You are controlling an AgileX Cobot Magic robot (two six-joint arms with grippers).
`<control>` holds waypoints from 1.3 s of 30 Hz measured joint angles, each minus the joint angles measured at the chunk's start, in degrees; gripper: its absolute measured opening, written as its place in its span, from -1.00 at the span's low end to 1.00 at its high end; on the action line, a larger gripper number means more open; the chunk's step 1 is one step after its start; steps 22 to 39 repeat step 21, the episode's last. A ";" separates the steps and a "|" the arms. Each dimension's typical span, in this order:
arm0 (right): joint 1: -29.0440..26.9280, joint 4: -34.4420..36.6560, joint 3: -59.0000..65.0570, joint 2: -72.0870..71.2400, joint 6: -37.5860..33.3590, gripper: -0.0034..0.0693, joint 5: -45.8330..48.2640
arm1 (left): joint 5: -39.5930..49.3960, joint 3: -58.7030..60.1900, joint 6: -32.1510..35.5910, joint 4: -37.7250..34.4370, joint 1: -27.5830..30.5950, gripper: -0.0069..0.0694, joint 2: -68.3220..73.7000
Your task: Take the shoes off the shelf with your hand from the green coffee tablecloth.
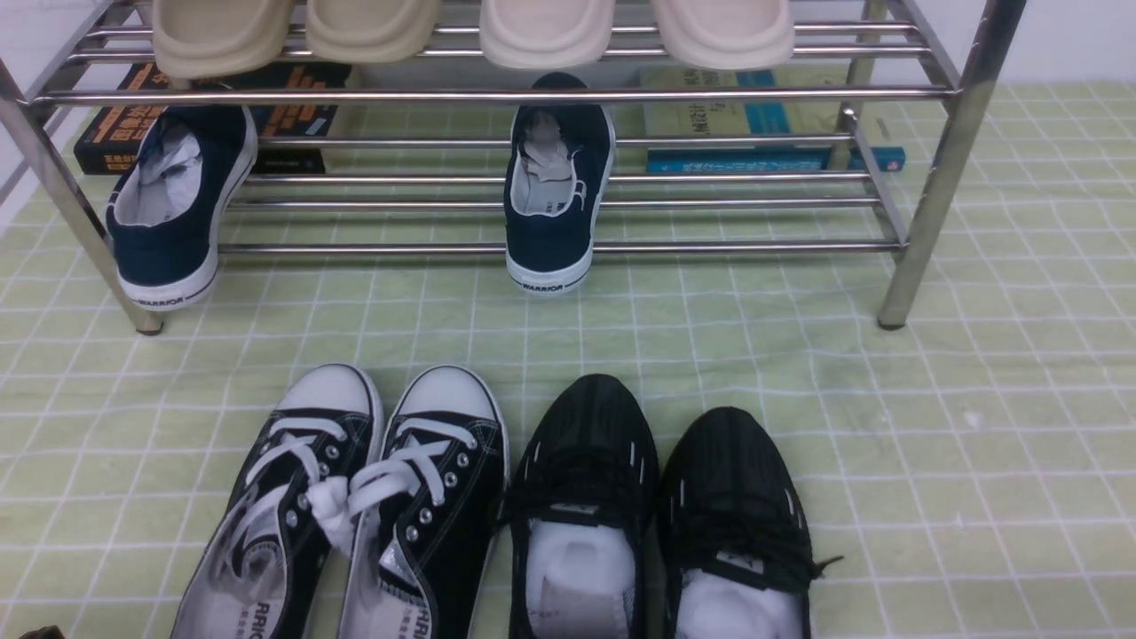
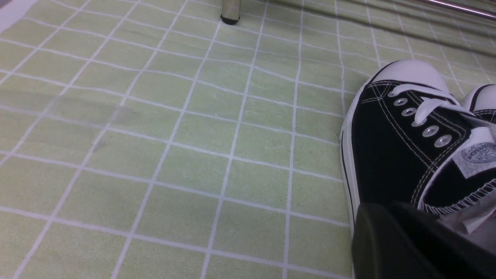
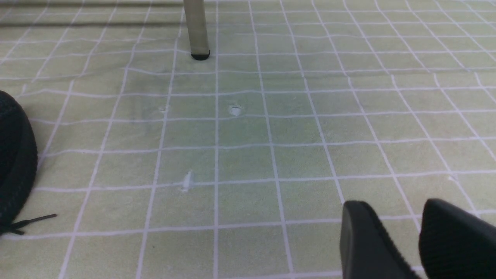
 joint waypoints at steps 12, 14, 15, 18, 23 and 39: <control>0.00 0.00 0.00 0.00 0.00 -0.25 0.00 | 0.00 0.00 -0.06 0.07 0.00 -0.62 0.00; 0.00 0.00 0.00 0.00 0.00 -0.25 0.00 | 0.00 0.00 -0.06 0.07 0.00 -0.61 0.00; 0.00 0.00 0.00 0.00 0.00 -0.25 0.00 | 0.00 0.00 -0.06 0.07 0.00 -0.61 0.00; 0.00 0.00 0.00 0.00 0.00 -0.25 0.00 | 0.00 0.00 -0.06 0.07 0.00 -0.59 0.00; 0.00 0.00 0.00 0.00 0.00 -0.25 0.00 | 0.00 0.00 -0.06 0.07 0.00 -0.59 0.00; 0.00 0.00 0.00 0.00 0.00 -0.25 0.00 | 0.00 0.00 -0.06 0.07 0.00 -0.59 0.00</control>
